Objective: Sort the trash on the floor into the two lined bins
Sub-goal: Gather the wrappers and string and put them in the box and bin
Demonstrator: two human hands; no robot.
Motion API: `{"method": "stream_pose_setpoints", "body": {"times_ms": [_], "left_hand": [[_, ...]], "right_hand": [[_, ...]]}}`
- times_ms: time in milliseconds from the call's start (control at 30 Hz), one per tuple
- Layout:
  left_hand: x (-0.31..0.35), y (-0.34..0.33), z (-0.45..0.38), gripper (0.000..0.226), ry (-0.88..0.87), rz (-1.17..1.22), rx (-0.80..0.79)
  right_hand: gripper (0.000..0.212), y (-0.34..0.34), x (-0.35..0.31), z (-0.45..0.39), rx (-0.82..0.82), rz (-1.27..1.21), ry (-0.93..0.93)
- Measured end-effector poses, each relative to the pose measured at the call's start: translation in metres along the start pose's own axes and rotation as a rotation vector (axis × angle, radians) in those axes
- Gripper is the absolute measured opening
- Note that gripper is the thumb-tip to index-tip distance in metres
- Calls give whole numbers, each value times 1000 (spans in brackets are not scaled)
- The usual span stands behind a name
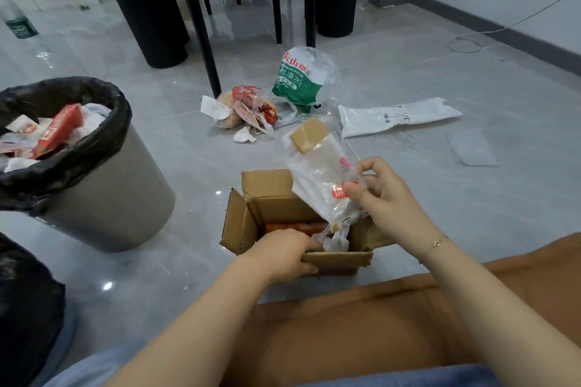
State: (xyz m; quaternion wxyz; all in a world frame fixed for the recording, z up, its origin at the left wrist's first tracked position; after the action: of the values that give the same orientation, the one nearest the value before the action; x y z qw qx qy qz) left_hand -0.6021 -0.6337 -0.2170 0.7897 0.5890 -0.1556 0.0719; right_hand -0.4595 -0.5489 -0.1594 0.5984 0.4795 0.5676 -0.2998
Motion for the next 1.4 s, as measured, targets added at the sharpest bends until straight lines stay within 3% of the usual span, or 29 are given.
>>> {"method": "stream_pose_setpoints", "body": {"times_ms": [233, 400, 567, 700, 800, 867, 933, 1033, 1167, 1267, 1400], "left_hand": [[10, -4, 12, 13, -75, -170, 103], [10, -8, 19, 12, -76, -165, 174], [22, -8, 23, 12, -99, -233, 320], [22, -13, 24, 40, -99, -253, 358], [22, 0, 27, 43, -150, -82, 578], [12, 16, 21, 37, -77, 17, 701], [-3, 26, 8, 35, 25, 19, 607], [-15, 24, -13, 38, 106, -53, 251], [-16, 22, -30, 39, 204, -59, -34], [-18, 16, -34, 34, 232, 28, -112], [-21, 9, -39, 28, 237, -22, -67]], "right_hand": [[32, -21, 13, -10, -151, 565, 333], [29, -36, 26, 3, -213, 897, 578], [31, -42, 31, -4, -286, 1155, 448], [25, -44, 31, -5, -330, 1234, 402], [20, -36, 35, -10, -323, 1201, 345], [22, -28, 38, -13, -320, 1154, 318], [27, -27, 39, -12, -340, 1111, 333], [24, -37, 39, -6, -357, 1139, 408], [15, -39, 44, -7, -368, 1258, 390], [11, -39, 45, -8, -357, 1319, 343], [15, -40, 45, -10, -336, 1278, 316]]}}
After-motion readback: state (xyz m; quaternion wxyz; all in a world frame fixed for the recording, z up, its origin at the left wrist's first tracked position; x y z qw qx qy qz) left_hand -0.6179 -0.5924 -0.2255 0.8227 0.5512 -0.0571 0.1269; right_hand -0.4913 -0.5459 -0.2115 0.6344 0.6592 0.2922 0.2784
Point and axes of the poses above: each hand's wrist, its own z-axis away from the middle knuckle, its own y-axis out of the back of the hand, x = y × z, the point moved 4 cm from there along -z, towards the middle knuckle, and after that the axes turned 8 degrees about x, right-handed, at the moved point
